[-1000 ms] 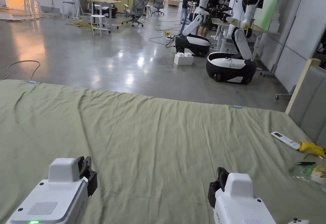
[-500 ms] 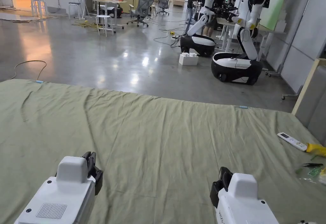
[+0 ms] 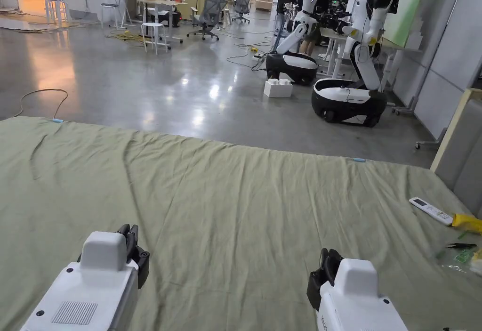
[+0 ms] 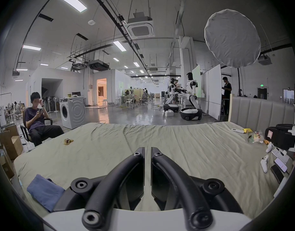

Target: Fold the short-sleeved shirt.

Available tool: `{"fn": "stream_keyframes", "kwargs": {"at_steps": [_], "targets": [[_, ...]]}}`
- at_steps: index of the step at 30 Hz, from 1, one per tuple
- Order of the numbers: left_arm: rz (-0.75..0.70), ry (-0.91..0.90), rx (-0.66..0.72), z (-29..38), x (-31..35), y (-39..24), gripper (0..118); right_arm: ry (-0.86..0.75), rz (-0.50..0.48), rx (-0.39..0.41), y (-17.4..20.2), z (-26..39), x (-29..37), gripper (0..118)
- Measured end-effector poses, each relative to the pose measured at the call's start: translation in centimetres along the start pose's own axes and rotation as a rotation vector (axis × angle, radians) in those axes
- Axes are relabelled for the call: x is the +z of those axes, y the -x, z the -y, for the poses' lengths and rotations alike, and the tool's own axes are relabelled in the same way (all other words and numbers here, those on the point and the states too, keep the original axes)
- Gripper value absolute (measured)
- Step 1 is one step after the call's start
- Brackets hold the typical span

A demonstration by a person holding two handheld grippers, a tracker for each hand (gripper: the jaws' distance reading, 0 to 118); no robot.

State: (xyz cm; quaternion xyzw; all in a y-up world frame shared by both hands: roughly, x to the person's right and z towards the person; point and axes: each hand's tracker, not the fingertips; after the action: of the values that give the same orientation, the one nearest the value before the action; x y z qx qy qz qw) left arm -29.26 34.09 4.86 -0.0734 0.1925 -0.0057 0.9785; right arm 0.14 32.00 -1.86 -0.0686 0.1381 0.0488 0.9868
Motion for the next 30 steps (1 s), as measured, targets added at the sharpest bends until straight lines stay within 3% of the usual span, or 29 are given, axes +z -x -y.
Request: {"fn": "stream_keyframes", "kwargs": {"at_steps": [2,4,6,9,13,17,21,25,30], "targets": [[-0.006,0.001,0.003,0.0,0.0,0.1,17,0.005,0.002,0.000,0.0,0.0,0.0,40],[-0.015,-0.005,0.008,0.0,0.0,0.2,46,0.004,0.001,-0.015,0.0,0.1,0.0,56],[-0.025,-0.015,0.007,0.0,0.1,0.2,64,0.000,0.022,-0.006,0.1,0.2,-0.1,65],[-0.038,-0.026,-0.016,-0.1,0.2,0.1,71,-0.002,0.053,0.015,0.2,0.3,-0.2,85],[-0.040,-0.028,-0.037,-0.1,0.0,0.1,92,0.004,0.054,-0.017,-0.1,0.3,-0.3,112],[-0.008,-0.002,-0.020,-0.1,-0.4,0.4,105,0.014,0.059,0.000,0.1,0.1,-0.2,116],[-0.012,0.027,-0.015,0.2,-0.9,0.4,106,0.031,0.053,-0.013,0.2,0.1,-0.6,116],[-0.009,0.015,-0.005,0.1,-0.6,0.4,108,0.016,0.087,0.077,0.8,-0.2,-1.1,116],[0.016,0.005,0.008,-0.2,-0.6,0.4,114,-0.014,0.064,0.080,1.1,-0.3,-1.2,116]]}}
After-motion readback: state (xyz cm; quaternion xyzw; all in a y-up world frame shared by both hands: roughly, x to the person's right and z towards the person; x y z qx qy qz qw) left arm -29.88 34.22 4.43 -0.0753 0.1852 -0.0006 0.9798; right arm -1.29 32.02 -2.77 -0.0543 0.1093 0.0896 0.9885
